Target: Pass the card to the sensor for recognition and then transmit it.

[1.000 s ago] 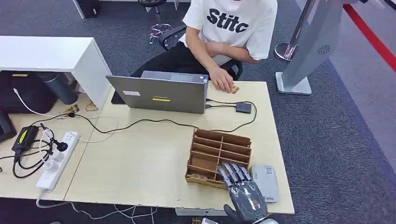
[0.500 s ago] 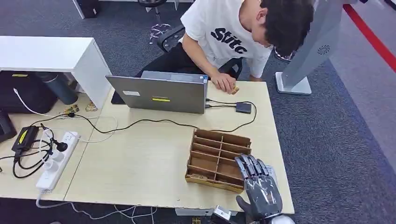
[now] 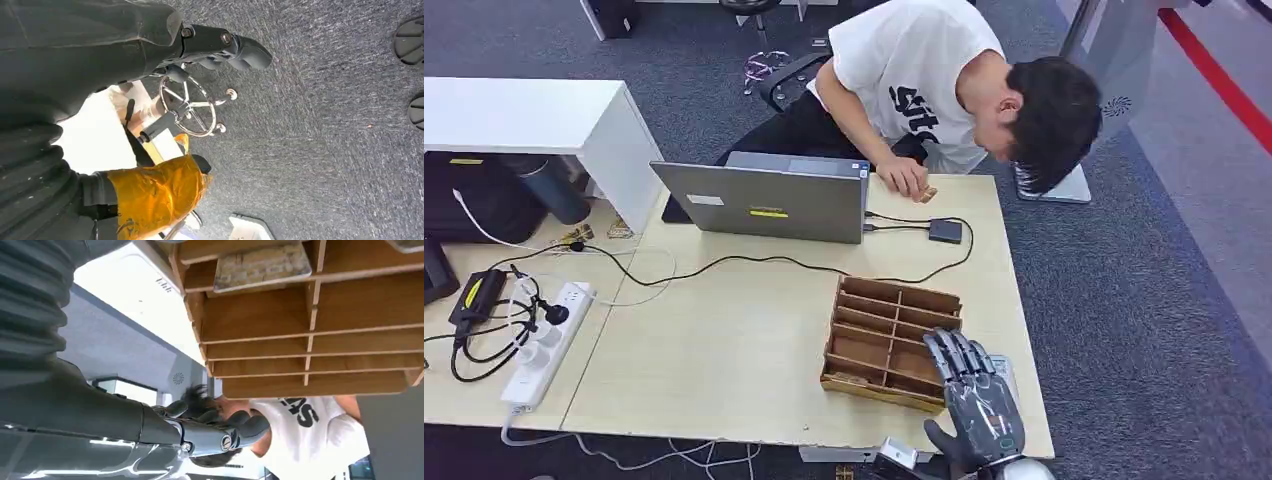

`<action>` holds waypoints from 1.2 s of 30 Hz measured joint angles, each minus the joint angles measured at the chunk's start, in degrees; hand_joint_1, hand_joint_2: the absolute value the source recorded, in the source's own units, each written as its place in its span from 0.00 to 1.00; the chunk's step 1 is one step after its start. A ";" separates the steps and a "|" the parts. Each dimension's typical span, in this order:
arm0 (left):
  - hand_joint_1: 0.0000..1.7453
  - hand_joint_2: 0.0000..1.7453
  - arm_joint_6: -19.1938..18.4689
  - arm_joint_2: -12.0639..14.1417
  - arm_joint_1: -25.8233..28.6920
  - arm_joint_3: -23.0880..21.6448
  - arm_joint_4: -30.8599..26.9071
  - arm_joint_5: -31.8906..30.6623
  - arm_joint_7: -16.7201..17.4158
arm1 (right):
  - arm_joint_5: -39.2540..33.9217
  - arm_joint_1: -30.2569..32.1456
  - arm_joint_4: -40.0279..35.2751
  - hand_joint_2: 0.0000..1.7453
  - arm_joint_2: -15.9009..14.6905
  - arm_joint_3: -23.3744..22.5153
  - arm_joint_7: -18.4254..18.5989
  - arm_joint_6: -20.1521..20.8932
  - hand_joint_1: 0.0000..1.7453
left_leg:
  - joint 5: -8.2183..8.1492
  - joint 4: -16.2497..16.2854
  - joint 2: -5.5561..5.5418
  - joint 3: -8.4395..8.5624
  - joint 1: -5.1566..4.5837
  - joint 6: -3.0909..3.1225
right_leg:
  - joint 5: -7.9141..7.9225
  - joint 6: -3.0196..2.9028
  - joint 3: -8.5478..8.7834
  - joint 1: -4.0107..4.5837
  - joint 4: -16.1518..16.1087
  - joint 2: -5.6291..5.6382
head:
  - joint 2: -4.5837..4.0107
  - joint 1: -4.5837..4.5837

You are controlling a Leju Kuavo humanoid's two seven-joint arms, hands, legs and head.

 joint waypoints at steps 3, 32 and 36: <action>0.00 1.00 -0.15 0.04 -0.01 0.00 0.00 0.04 0.13 | -0.22 -0.29 0.92 1.00 0.17 0.39 -0.22 -0.04 0.00 | 0.00 0.00 0.00 0.00 -0.01 0.00 | 0.00 0.01 0.00 0.00 0.00 0.00 | 0.00 -0.02; 0.00 1.00 -0.79 0.33 -0.33 0.00 0.00 0.63 0.83 | -2.82 -3.33 6.88 1.00 2.27 0.92 -1.84 0.59 0.91 | 0.01 0.00 0.00 0.01 -0.01 0.00 | 0.00 0.00 0.00 0.00 0.00 0.00 | 0.00 0.00; 0.00 1.00 -0.85 0.35 -0.52 0.00 0.00 0.63 1.09 | -2.71 -3.58 7.91 1.00 2.64 0.92 -1.97 0.57 0.96 | 0.01 0.00 0.00 0.01 -0.01 0.00 | 0.00 0.00 0.00 0.00 0.00 0.00 | 0.00 0.00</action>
